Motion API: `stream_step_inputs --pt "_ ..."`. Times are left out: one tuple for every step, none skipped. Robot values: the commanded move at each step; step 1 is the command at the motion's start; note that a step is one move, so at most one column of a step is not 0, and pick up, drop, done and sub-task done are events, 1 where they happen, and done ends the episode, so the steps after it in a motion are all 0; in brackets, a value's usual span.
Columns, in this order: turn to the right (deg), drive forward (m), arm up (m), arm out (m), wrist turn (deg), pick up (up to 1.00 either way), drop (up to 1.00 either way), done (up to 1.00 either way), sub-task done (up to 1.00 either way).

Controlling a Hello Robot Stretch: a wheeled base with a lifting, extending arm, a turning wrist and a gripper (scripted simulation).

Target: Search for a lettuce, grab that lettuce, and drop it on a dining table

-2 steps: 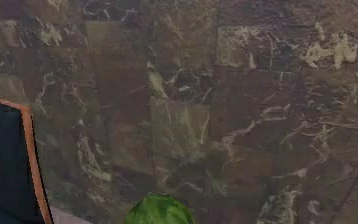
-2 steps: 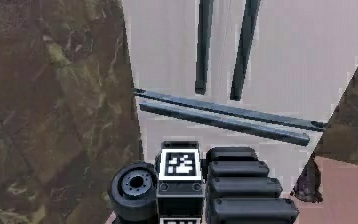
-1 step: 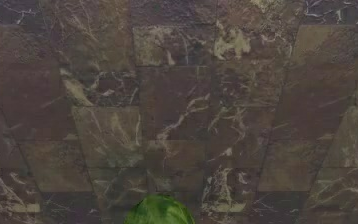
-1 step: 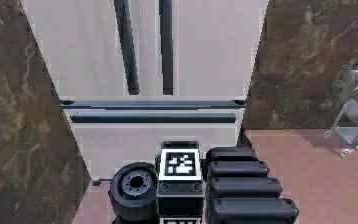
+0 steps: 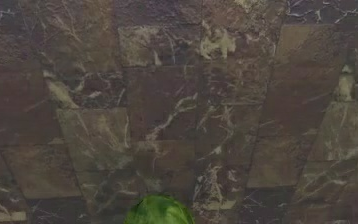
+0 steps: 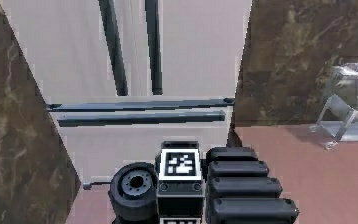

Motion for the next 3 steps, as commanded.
stream_step_inputs --pt "-21.0 0.00 0.00 0.00 0.0 0.00 0.00 0.00 0.00" --pt "-42.0 0.00 0.00 0.00 0.0 0.00 0.00 0.00 0.00" --pt "0.0 0.30 0.00 0.00 0.0 0.00 0.00 0.00 0.00"
